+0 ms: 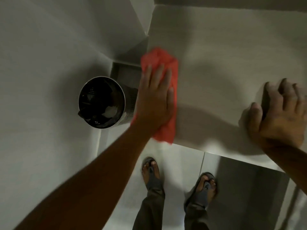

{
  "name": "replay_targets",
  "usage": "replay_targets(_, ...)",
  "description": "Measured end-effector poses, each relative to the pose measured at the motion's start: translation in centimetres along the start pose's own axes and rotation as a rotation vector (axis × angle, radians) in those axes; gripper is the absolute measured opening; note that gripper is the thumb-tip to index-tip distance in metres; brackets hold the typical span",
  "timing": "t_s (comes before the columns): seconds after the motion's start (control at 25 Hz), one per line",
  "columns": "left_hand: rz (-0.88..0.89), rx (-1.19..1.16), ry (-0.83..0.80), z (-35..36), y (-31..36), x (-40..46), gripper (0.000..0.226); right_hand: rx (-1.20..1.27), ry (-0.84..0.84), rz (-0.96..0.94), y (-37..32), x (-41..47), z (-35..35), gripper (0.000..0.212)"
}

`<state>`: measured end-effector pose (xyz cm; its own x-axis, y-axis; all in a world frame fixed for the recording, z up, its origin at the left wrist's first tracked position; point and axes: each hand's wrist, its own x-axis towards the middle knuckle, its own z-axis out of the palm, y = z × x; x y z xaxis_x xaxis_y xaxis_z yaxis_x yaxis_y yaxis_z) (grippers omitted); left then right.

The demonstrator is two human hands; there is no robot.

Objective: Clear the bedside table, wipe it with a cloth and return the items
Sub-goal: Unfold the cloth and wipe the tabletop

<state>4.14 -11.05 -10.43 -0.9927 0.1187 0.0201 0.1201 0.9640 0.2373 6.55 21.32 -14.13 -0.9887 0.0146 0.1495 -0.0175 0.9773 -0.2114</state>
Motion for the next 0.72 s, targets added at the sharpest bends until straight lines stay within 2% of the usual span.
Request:
replay_targets(0.12,-0.258,0.053,0.041,-0.1,0.5,6.2,0.058,0.001,-0.034,0.006,-0.7,0.1,-0.9,0.061)
replay_targets(0.16,-0.203,0.068,0.016,0.4,2.1,5.2,0.059,0.018,-0.052,0.014,-1.0,0.3,-1.1,0.062)
replay_targets(0.28,0.424,-0.047,-0.176,0.8,7.7,-2.8,0.056,0.022,-0.051,0.037,-1.4,0.4,-1.8,0.062)
replay_targets(0.32,0.525,-0.045,-0.232,0.5,7.5,-4.5,0.055,0.02,-0.053,0.03,-1.5,0.3,-1.9,0.062)
replay_targets(0.36,0.515,-0.023,-0.217,0.4,6.3,-4.4,0.054,0.017,-0.063,0.03,-1.4,0.3,-1.9,0.062)
replay_targets(0.4,0.381,-0.006,-0.17,0.6,5.1,-3.1,0.055,0.013,-0.074,0.037,-1.2,0.3,-1.9,0.062)
replay_targets(0.48,-0.107,0.032,-0.05,-0.1,2.5,1.5,0.057,0.024,-0.093,0.038,-1.3,0.6,-1.6,0.06)
replay_targets(0.52,-0.251,0.066,-0.039,-0.4,2.8,3.4,0.059,0.023,-0.094,0.035,-1.3,0.6,-1.6,0.059)
replay_targets(0.56,-0.248,0.08,-0.054,-0.1,4.4,4.3,0.06,0.018,-0.094,0.034,-1.2,0.6,-1.8,0.058)
replay_targets(0.68,0.175,-0.011,-0.117,2.0,12.5,1.3,0.057,0.009,-0.099,0.035,-1.1,0.5,-1.6,0.057)
replay_targets(0.72,0.223,-0.033,-0.136,2.4,14.2,0.0,0.055,0.022,-0.103,0.039,-1.1,0.7,-1.5,0.057)
